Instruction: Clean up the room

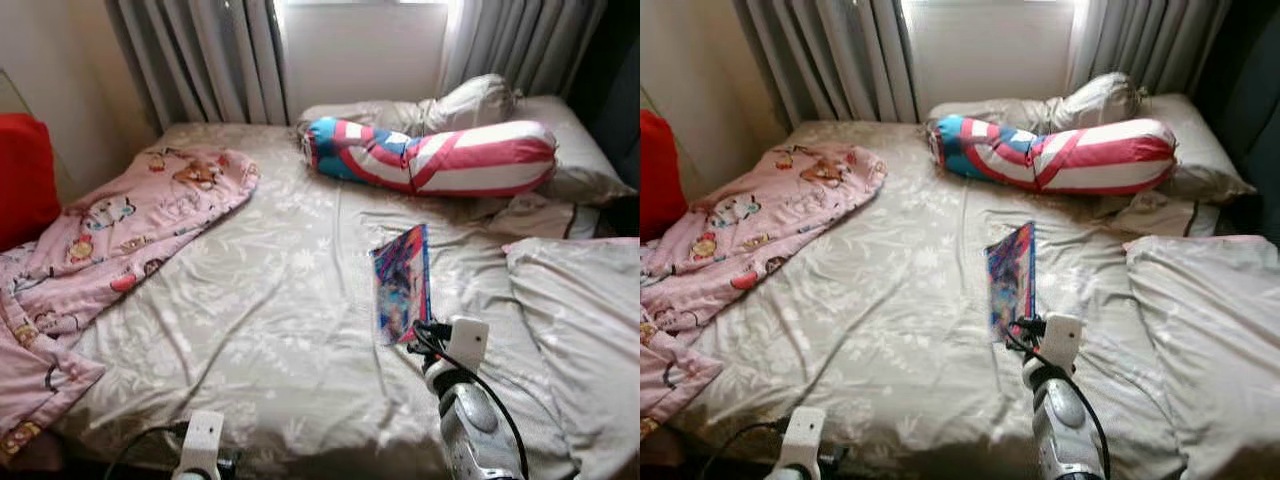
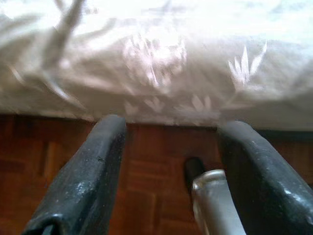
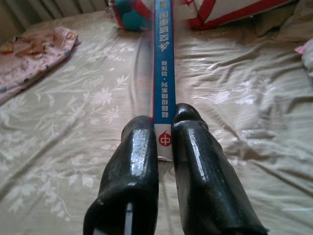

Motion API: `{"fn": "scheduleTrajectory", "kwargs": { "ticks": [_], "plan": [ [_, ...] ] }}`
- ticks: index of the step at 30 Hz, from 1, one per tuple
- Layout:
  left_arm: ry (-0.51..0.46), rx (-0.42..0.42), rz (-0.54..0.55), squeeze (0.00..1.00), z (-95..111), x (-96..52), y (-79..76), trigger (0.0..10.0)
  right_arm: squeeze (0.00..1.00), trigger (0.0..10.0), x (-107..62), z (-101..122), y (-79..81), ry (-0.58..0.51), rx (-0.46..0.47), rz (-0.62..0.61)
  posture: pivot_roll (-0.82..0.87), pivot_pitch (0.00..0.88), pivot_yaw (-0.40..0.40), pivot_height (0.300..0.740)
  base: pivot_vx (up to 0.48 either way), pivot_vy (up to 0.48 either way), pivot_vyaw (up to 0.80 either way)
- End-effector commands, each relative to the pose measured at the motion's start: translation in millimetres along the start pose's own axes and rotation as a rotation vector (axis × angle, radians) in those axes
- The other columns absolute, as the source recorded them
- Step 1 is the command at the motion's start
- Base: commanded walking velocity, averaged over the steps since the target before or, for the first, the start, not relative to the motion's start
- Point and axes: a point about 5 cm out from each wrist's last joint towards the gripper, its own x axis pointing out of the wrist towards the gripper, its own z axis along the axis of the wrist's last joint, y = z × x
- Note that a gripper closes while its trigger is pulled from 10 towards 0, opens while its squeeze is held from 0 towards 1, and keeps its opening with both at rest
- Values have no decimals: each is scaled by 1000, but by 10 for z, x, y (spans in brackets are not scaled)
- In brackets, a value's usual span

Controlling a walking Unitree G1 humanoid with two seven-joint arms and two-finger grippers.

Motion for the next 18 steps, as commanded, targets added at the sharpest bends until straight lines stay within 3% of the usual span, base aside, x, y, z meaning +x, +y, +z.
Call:
{"fn": "scheduleTrajectory", "kwargs": {
  "ticks": [1,12,18],
  "plan": [
    [9,24,1,0,-23,-9,37,10000,0,10000,51,124,83,-55,-6,29,-21,16,10,740,0,-266,0],
    [-29,25,-7,0,47,6,-11,10000,0,10000,44,121,86,-55,-5,29,-20,18,9,740,0,-265,0],
    [-15,7,-7,0,17,0,-1,10000,0,10000,44,117,86,-54,-6,29,-20,18,9,740,0,0,0]
  ]
}}
